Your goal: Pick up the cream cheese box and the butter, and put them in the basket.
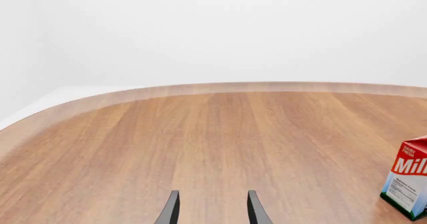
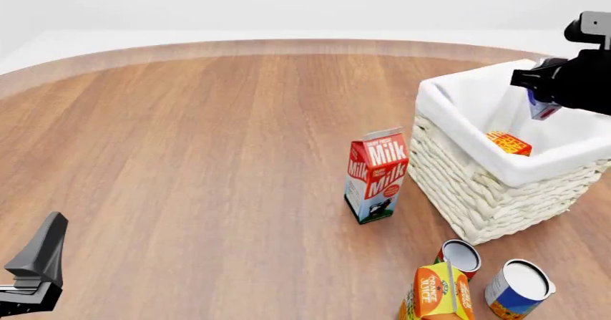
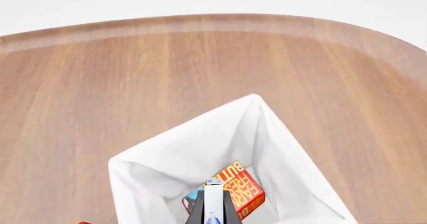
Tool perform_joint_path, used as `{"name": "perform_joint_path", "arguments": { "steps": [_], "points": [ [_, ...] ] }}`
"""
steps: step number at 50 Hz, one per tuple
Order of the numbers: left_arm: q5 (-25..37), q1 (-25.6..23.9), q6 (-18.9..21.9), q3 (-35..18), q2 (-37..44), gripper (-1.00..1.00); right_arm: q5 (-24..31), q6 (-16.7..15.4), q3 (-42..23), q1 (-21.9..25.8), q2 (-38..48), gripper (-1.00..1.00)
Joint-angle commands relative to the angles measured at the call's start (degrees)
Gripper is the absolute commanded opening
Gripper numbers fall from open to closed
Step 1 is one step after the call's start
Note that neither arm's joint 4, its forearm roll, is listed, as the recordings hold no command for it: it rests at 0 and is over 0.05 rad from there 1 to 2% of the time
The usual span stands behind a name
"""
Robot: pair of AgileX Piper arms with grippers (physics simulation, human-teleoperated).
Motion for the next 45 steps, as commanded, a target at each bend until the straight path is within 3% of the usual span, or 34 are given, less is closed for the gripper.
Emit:
{"name": "perform_joint_path", "arguments": {
  "steps": [1, 30, 45],
  "points": [
    [0.0, 0.0, 0.0, 0.0, 0.0, 1.00, -2.1, 0.4, 0.4, -0.2, 2.1, -1.00],
    [0.0, 0.0, 0.0, 0.0, 0.0, 1.00, -3.5, -0.1, -0.9, 0.2, 6.9, -1.00],
    [0.0, 0.0, 0.0, 0.0, 0.0, 1.00, -6.9, 0.3, 0.8, -0.3, 9.7, -1.00]
  ]
}}
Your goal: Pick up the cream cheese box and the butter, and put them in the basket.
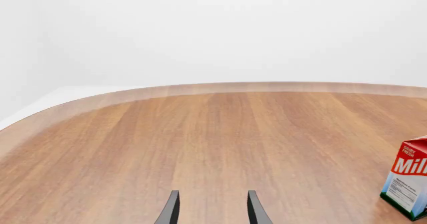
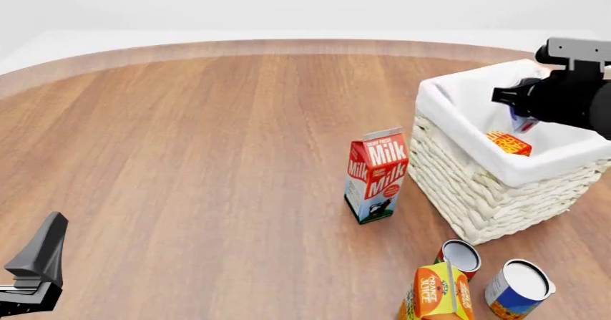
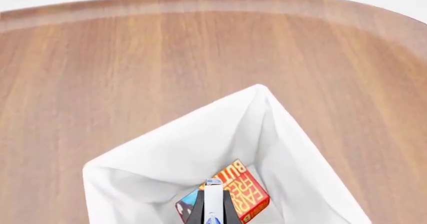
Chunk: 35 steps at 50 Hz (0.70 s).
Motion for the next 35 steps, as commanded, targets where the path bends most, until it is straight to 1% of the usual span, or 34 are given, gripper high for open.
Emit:
{"name": "perform_joint_path", "arguments": {
  "steps": [1, 9, 10, 13, 14, 18, 27, 29, 31, 32, 33, 34, 35],
  "points": [
    [0.0, 0.0, 0.0, 0.0, 0.0, 1.00, -1.7, 0.6, 0.2, -0.1, 1.4, -1.00],
    [0.0, 0.0, 0.0, 0.0, 0.0, 1.00, -1.8, 0.6, 0.3, 0.3, 1.6, -1.00],
    [0.0, 0.0, 0.0, 0.0, 0.0, 1.00, -0.8, 0.7, -0.5, 0.4, 1.4, -1.00],
    [0.0, 0.0, 0.0, 0.0, 0.0, 1.00, -0.4, 0.8, -0.8, 0.4, 1.2, -1.00],
    [0.0, 0.0, 0.0, 0.0, 0.0, 1.00, -0.3, 0.7, -0.8, 0.3, 1.1, 1.00],
    [0.0, 0.0, 0.0, 0.0, 0.0, 1.00, -1.8, 1.1, 0.3, 0.4, 1.0, 1.00],
    [0.0, 0.0, 0.0, 0.0, 0.0, 1.00, -0.4, 1.3, -0.1, 1.2, -0.4, 1.00],
    [0.0, 0.0, 0.0, 0.0, 0.0, 1.00, -1.3, 1.4, 0.9, 1.4, -0.8, 1.00],
    [0.0, 0.0, 0.0, 0.0, 0.0, 1.00, -0.7, 1.3, 0.8, 1.8, -1.5, 1.00],
    [0.0, 0.0, 0.0, 0.0, 0.0, 1.00, 0.6, 1.4, -0.1, 2.0, -2.1, 1.00],
    [0.0, 0.0, 0.0, 0.0, 0.0, 1.00, 0.2, 1.3, 0.6, 2.4, -2.7, 1.00],
    [0.0, 0.0, 0.0, 0.0, 0.0, 1.00, 1.5, 1.3, -0.2, 2.7, -3.6, 1.00],
    [0.0, 0.0, 0.0, 0.0, 0.0, 1.00, 1.4, 1.2, 0.6, 3.7, -4.9, 1.00]
  ]
}}
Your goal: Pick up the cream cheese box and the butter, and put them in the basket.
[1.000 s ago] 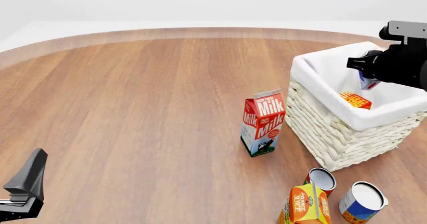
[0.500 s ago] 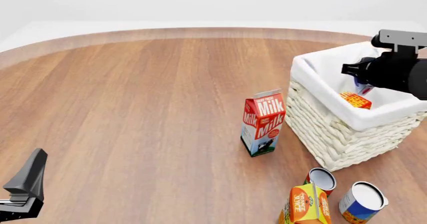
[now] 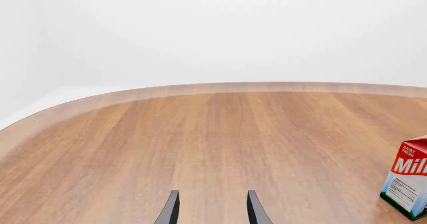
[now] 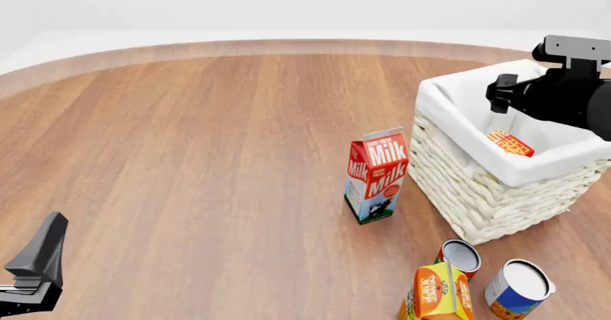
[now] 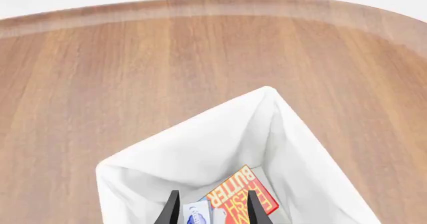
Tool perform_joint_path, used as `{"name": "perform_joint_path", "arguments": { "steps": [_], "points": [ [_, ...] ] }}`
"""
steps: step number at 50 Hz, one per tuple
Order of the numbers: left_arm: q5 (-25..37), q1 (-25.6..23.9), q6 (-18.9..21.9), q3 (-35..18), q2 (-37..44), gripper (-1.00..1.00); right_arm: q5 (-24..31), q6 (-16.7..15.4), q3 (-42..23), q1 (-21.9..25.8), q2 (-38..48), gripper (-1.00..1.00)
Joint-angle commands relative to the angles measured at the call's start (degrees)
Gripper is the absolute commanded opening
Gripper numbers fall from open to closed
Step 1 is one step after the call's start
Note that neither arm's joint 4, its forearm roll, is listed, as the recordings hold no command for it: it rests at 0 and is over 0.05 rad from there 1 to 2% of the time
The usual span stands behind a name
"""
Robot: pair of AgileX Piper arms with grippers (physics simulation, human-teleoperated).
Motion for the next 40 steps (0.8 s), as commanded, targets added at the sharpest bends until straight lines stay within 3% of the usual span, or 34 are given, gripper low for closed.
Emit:
{"name": "perform_joint_path", "arguments": {
  "steps": [1, 13, 28, 36, 40],
  "points": [
    [0.0, 0.0, 0.0, 0.0, 0.0, 1.00, 1.9, 0.1, 0.3, 2.4, -4.2, 1.00],
    [0.0, 0.0, 0.0, 0.0, 0.0, 1.00, 7.8, -1.2, -1.5, 9.2, -12.6, 1.00],
    [0.0, 0.0, 0.0, 0.0, 0.0, 1.00, 16.5, -5.3, -6.1, 19.7, -23.4, 1.00],
    [0.0, 0.0, 0.0, 0.0, 0.0, 1.00, 17.3, -8.9, -6.8, 27.0, -27.5, 1.00],
    [0.0, 0.0, 0.0, 0.0, 0.0, 1.00, 14.2, -11.4, -6.3, 31.6, -29.9, 1.00]
  ]
}}
